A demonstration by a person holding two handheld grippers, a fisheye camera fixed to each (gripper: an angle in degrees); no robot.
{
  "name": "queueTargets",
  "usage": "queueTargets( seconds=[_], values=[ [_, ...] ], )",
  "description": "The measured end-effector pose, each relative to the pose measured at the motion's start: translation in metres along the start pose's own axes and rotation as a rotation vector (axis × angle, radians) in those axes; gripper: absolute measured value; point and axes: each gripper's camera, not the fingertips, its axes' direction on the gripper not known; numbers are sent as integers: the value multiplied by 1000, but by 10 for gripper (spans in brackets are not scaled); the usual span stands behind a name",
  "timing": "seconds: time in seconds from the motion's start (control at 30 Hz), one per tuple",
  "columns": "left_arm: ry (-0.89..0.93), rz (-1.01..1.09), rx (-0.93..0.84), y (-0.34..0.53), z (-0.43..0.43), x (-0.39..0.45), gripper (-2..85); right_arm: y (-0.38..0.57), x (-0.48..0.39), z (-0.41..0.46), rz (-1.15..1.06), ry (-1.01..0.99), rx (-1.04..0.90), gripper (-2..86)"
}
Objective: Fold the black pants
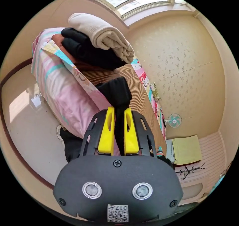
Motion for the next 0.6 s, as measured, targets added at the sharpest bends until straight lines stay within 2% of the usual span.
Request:
queueTargets(
  seconds=[0.1,0.27,0.33,0.37,0.43,0.47,0.53,0.6],
  values=[
    [-1,161,73,26,-3,61,37,8,16,-28,74,-12,66,3],
    [277,420,43,96,30,153,39,22,29,-70,112,13,166,4],
    [369,591,-101,154,71,209,45,26,36,-79,132,17,200,4],
    [396,617,-149,171,83,220,48,28,40,-84,146,10,231,5],
    [468,709,-352,242,135,249,63,34,47,-92,177,1,292,7],
    [471,741,-407,261,148,254,66,39,51,-97,203,6,333,8],
    [497,841,-632,323,192,257,99,47,56,-103,250,39,375,11],
    [543,939,-719,351,198,251,109,54,58,-105,287,92,386,16]
  ],
)
